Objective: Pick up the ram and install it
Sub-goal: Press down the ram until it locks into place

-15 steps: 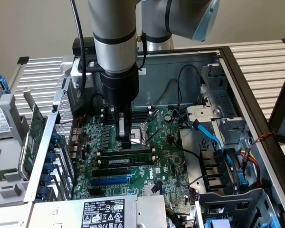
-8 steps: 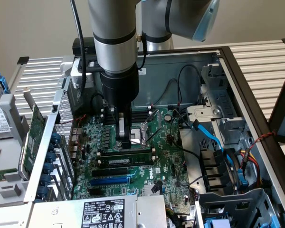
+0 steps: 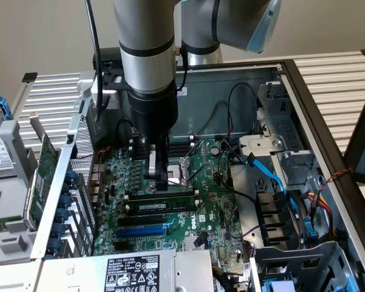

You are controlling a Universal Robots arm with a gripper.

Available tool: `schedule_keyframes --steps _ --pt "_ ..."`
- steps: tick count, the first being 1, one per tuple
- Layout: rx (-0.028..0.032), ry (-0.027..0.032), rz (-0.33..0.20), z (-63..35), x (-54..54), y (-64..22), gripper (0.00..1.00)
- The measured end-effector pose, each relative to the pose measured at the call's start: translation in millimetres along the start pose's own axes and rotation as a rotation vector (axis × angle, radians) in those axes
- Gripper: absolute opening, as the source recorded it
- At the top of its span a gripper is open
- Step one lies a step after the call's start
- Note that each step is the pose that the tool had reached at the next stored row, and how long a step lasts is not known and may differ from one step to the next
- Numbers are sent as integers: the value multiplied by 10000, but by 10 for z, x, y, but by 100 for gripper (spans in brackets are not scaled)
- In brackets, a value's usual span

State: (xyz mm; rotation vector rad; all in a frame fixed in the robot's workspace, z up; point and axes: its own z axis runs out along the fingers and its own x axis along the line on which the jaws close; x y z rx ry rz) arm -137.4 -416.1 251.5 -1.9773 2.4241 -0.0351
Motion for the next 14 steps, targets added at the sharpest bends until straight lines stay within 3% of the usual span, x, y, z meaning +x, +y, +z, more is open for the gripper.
schedule_keyframes --steps 14 --pt "-9 57 2239 0 0 0 11"
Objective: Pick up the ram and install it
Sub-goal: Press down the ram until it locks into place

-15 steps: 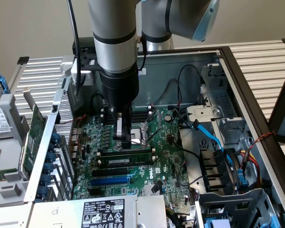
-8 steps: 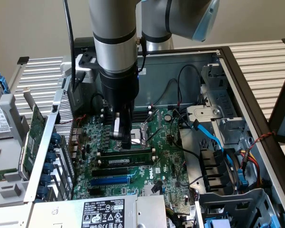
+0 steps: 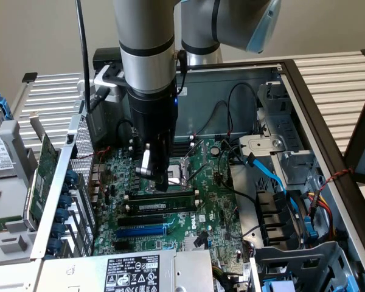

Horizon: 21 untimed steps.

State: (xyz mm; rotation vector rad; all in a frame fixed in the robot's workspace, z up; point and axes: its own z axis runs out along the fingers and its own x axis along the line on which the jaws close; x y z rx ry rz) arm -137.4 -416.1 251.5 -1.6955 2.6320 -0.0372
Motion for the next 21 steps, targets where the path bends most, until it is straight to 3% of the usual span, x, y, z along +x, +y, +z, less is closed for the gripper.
schedule_keyframes --steps 21 --pt "-14 88 3436 1 0 0 11"
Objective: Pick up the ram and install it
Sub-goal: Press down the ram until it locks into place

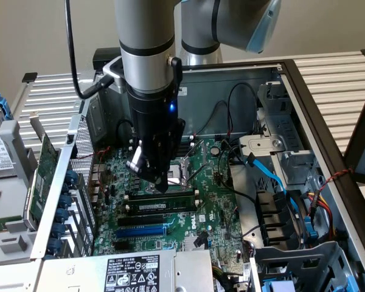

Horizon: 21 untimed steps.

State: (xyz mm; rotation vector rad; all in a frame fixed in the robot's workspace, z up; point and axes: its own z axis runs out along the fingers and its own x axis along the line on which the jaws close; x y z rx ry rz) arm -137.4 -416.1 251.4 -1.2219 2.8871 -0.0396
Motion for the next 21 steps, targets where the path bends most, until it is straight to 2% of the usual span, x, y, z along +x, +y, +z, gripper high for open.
schedule_keyframes --steps 21 --pt "-14 88 3437 2 0 0 11"
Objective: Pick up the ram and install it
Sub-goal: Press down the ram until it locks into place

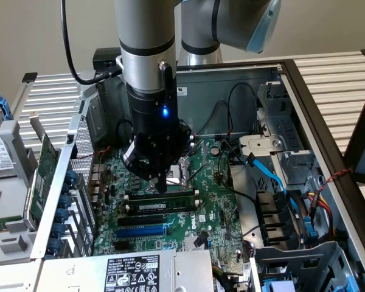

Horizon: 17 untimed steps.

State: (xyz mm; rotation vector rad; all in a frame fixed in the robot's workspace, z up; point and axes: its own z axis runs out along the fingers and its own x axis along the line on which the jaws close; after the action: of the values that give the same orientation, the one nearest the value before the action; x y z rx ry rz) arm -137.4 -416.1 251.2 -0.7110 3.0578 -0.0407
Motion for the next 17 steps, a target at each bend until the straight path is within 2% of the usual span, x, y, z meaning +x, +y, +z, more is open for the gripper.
schedule_keyframes --steps 17 --pt "-11 71 2730 0 0 0 11"
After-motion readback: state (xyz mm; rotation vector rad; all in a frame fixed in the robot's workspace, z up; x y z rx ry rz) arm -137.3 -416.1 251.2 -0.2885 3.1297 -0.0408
